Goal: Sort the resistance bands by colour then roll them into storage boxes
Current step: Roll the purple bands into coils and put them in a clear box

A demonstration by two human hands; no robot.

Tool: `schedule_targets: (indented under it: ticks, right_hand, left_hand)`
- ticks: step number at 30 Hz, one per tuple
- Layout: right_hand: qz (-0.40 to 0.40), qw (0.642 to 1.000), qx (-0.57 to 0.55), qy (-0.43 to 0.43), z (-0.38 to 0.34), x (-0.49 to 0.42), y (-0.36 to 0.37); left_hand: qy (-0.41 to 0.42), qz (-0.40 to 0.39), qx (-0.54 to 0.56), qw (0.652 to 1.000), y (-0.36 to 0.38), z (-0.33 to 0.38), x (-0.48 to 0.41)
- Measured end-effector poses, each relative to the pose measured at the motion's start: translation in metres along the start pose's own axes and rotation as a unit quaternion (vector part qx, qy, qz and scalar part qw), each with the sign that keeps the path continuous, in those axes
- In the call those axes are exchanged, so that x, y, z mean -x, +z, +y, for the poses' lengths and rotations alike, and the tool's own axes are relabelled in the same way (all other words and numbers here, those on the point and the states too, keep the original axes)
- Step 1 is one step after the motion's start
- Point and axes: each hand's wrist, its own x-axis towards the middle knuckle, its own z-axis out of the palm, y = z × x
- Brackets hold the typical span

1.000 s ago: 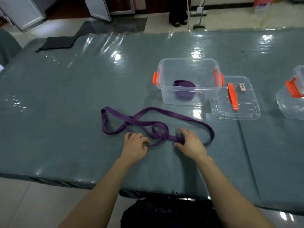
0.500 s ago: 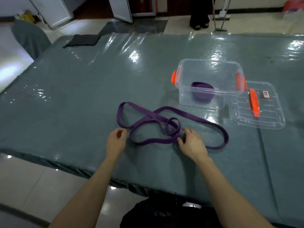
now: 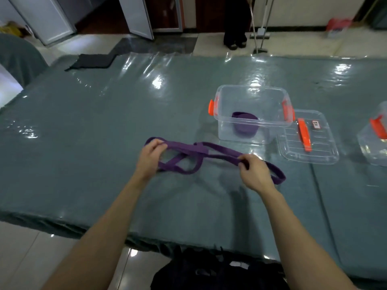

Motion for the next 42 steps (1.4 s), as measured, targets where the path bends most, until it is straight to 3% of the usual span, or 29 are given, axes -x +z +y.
schedule_targets:
  ticks: [3, 9, 12, 14, 16, 18, 20, 24, 26, 28, 31, 35, 38, 42]
  right_hand:
    - [0.103, 0.992, -0.074, -0.013, -0.031, -0.014, -0.068]
    - [0.132, 0.985, -0.035, -0.108, -0.082, -0.052, -0.169]
    - [0.175, 0.973, -0.094, -0.115, -0.112, -0.067, -0.21]
    - [0.181, 0.965, -0.144, -0.124, -0.131, -0.072, -0.233]
    - [0.148, 0.958, -0.203, -0.138, -0.148, -0.075, -0.245]
    - [0.114, 0.948, -0.256, -0.151, -0.165, -0.074, -0.247]
    - [0.087, 0.942, -0.281, -0.16, -0.18, -0.073, -0.243]
    - [0.009, 0.961, -0.21, -0.181, -0.214, -0.064, -0.232]
    - [0.003, 0.957, -0.216, -0.195, -0.227, -0.061, -0.234]
    - [0.02, 0.95, -0.243, -0.196, -0.229, -0.059, -0.239]
    - [0.045, 0.939, -0.301, -0.161, -0.209, -0.056, -0.242]
    - [0.07, 0.937, -0.338, -0.05, -0.152, -0.05, -0.227]
    - [0.108, 0.948, -0.298, 0.04, -0.095, -0.04, -0.206]
    - [0.068, 0.968, -0.214, 0.115, -0.029, -0.014, -0.17]
  left_hand:
    - [0.037, 0.043, 0.058, 0.997, -0.037, 0.071, -0.038]
    - [0.097, 0.044, 0.028, 0.994, -0.074, 0.153, -0.088]
    - [0.112, 0.094, 0.032, 0.989, -0.092, 0.182, -0.104]
    - [0.069, 0.117, -0.054, 0.989, -0.104, 0.189, -0.116]
    - [-0.004, 0.111, -0.253, 0.961, -0.115, 0.176, -0.126]
    - [-0.006, 0.077, -0.305, 0.949, -0.11, 0.166, -0.126]
    - [0.038, 0.009, -0.267, 0.963, -0.085, 0.166, -0.118]
    - [0.035, -0.214, -0.187, 0.958, -0.016, 0.175, -0.097]
    - [0.013, -0.266, -0.164, 0.95, 0.007, 0.172, -0.092]
    - [-0.021, -0.269, -0.155, 0.95, 0.018, 0.15, -0.093]
    - [-0.033, -0.266, -0.236, 0.934, 0.024, 0.09, -0.088]
    - [-0.089, -0.265, -0.354, 0.892, 0.035, 0.003, -0.067]
    - [-0.105, -0.231, -0.411, 0.875, 0.043, -0.066, -0.058]
    - [-0.097, -0.206, -0.482, 0.846, 0.052, -0.104, -0.049]
